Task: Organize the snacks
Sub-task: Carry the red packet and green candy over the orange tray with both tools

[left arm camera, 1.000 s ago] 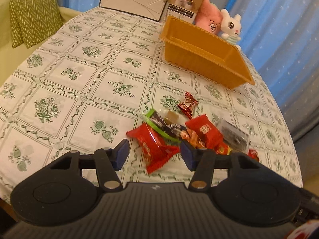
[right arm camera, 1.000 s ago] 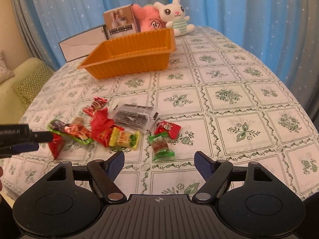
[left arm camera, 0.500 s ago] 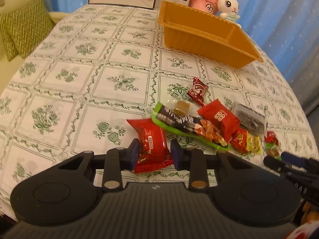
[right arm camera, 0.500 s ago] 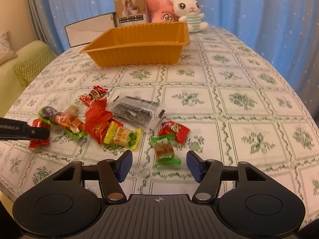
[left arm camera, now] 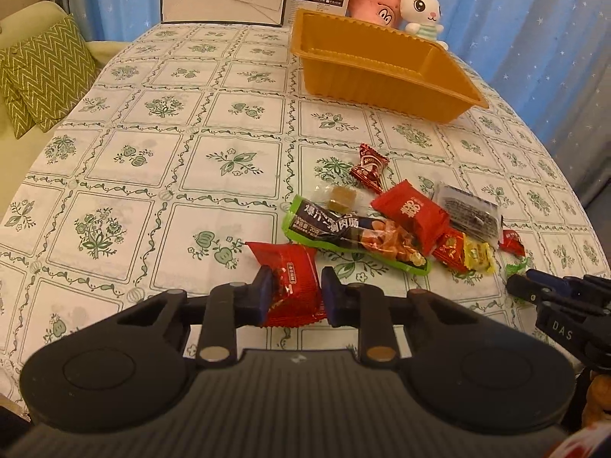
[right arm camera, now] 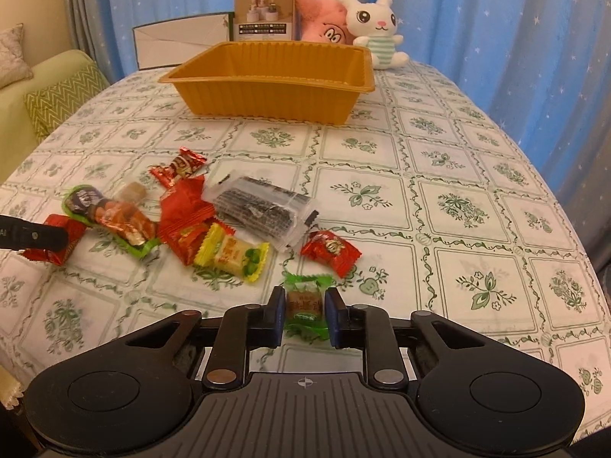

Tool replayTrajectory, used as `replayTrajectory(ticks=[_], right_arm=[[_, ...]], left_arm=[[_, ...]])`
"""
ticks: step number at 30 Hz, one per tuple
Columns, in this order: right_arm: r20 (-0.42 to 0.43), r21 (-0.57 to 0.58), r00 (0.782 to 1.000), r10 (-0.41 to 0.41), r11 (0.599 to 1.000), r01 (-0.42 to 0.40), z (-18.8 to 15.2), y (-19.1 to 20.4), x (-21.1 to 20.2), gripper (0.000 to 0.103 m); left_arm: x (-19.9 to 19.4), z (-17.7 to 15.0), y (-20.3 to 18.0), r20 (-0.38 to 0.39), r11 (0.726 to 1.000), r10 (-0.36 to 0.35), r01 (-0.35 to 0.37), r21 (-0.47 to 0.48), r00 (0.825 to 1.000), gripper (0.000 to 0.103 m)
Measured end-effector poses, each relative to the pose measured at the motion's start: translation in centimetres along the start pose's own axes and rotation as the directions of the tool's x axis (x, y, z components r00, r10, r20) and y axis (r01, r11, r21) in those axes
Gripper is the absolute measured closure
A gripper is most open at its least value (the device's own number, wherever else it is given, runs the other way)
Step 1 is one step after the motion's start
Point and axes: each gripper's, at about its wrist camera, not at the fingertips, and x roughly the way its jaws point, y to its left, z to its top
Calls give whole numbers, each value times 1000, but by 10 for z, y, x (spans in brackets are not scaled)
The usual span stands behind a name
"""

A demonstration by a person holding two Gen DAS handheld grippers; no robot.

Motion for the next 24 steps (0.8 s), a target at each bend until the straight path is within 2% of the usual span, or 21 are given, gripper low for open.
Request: replayTrajectory(ticks=[9,13,20,24], right_arm=[[-6,-3,1000,14,1000,-14,-2,7,-6,83],[-12,-26,1000,8,1000,-8,-5,11,-3,83],[-16,-34,1000,4,999,-5,-6,12,-1,83],[-4,1,1000,10,1000,-10,-5,8,-4,83]], left_arm=[[0,-9,-4,-18,998,26,-25,63,999,79],[9,-8,-7,-28,990,80,-76,115,996,78],[11,-11,-4,-19,991,78,-76,106,997,82],[2,-8,-3,3,993,74,-74,89,997,83]])
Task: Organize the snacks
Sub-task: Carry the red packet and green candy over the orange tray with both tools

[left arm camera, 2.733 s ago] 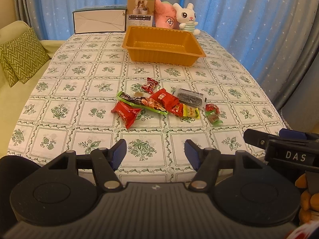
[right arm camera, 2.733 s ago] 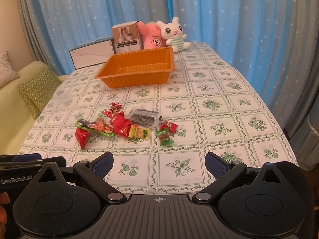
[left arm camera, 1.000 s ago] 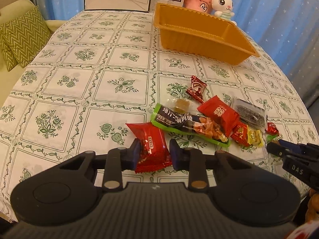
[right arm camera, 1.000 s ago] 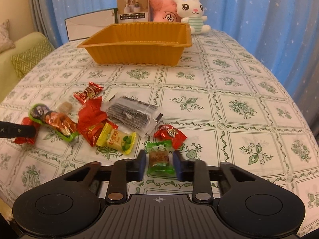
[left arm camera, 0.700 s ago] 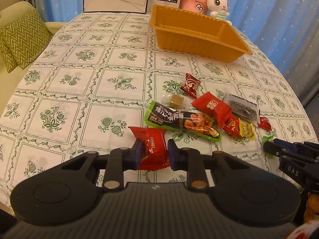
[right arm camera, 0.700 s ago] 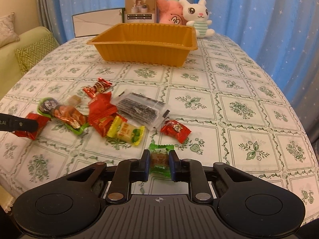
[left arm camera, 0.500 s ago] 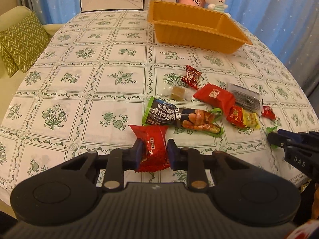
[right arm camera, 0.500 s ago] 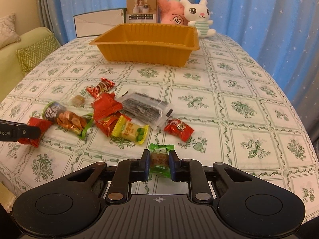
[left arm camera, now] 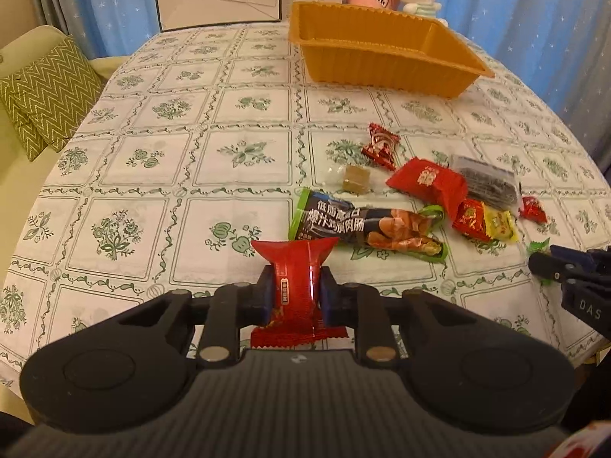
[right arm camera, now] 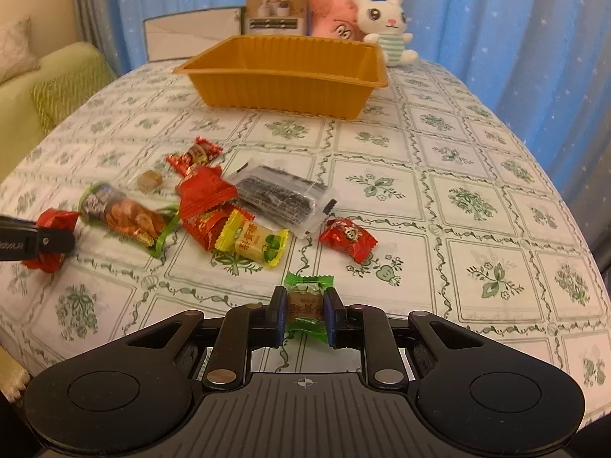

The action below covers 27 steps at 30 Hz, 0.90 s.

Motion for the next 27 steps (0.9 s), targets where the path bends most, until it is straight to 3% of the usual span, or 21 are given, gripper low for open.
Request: replayTrajectory(ticks=[5,13,20,27], right_arm=[[74,16,997,5,1000,-6,6,-1,-15,83],[156,47,986,58,997,-66,39,-3,-29,83],[234,53,969,79,994,-94,102,-17,-14,83],[261,87,962,76,991,-102,169,-36,27,83]], left_arm=[[-19,9,0,38,1000,-10,11,-12,999,83],[-31,44,-20,95,997,-70,65,49,993,83],[-14,105,-41,160,985,-132,112,128,978,83],[20,174,-47,225,978,-177,145,151,958,83]])
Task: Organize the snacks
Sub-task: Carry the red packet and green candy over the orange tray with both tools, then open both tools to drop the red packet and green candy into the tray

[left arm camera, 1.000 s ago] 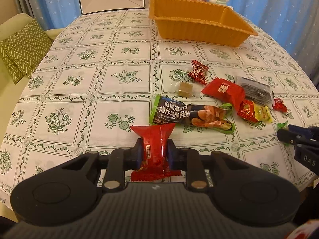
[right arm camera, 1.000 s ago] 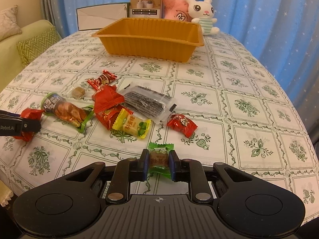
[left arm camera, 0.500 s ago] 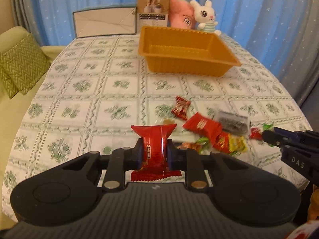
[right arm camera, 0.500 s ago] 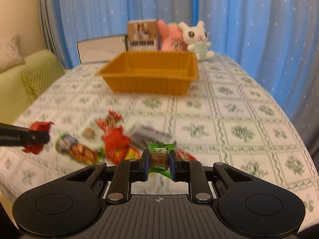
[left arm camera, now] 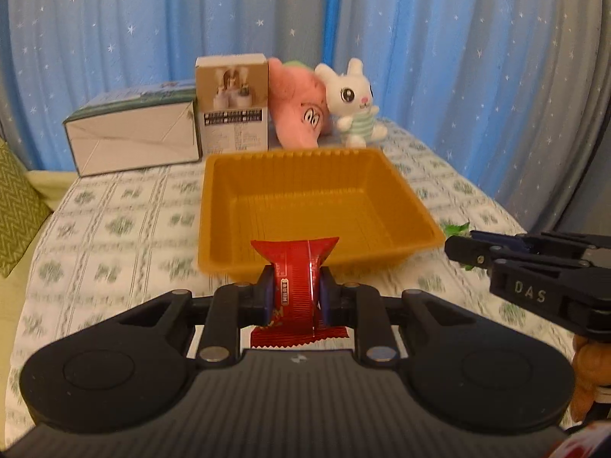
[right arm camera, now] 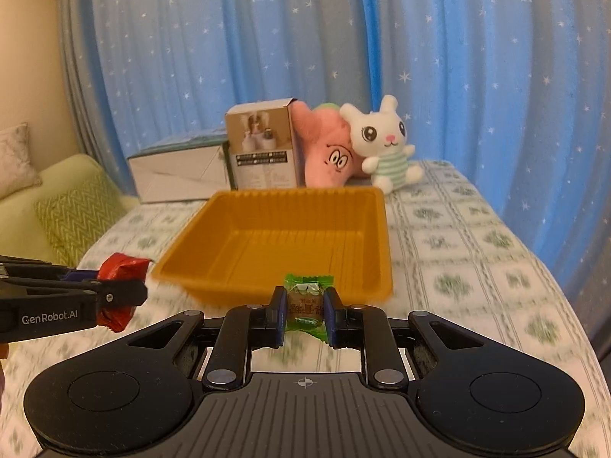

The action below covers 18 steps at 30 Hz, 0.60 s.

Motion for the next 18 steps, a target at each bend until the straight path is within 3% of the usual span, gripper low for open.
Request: replayTrajectory(ticks=[7,18], right_arm=[[9,-5,1000,-1,1000,2,31,-8,56,83],[-65,44,998,23,999,-20,37,-20,119,83]], left_arm=[[58,30,18,27,1000,-16,17,-26,1000,83],[113,36,30,5,999,-42,42,-30,999,82]])
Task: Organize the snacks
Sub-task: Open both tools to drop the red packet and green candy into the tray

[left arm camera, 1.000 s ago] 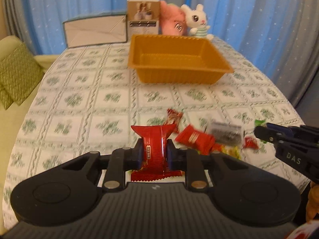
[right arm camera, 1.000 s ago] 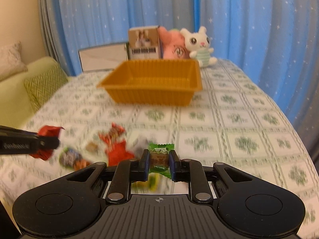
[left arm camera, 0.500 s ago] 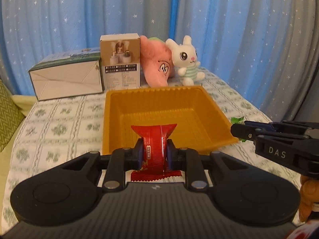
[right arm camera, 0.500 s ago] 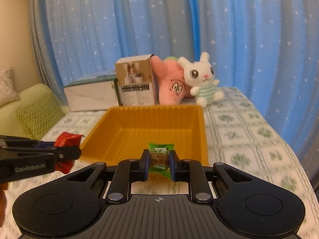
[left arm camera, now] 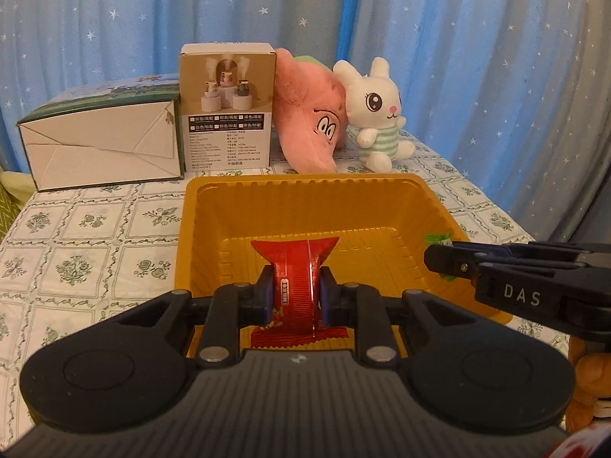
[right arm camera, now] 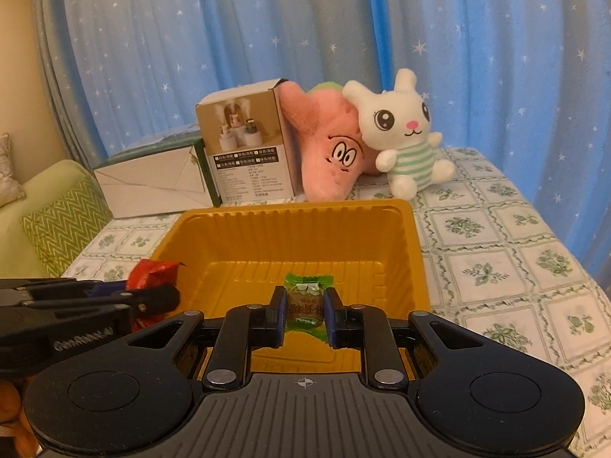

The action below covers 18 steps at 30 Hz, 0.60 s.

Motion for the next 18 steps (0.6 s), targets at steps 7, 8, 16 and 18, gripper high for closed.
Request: replayTrajectory(ticks=[7,8,16,18], right_arm=[[-28,33,1000,-3,999,4,-1,-10,12,83],[-31,40,1000,0,999,1,-1,-12,12,83],[-17,73,1000,17,997,-15,1,-10,13,83],[-9,79,1000,25,997,-24,2,-8,13,83]], left_arm=[[15,-5,5,-35,999,41,-40,12,999,67],[15,-6,7,-38,999,41,-40,8,998,67],[10,-6,10,-35,999,44,-43,14,998,67],[7,-5,10,-38,999,40,-39,15,998,67]])
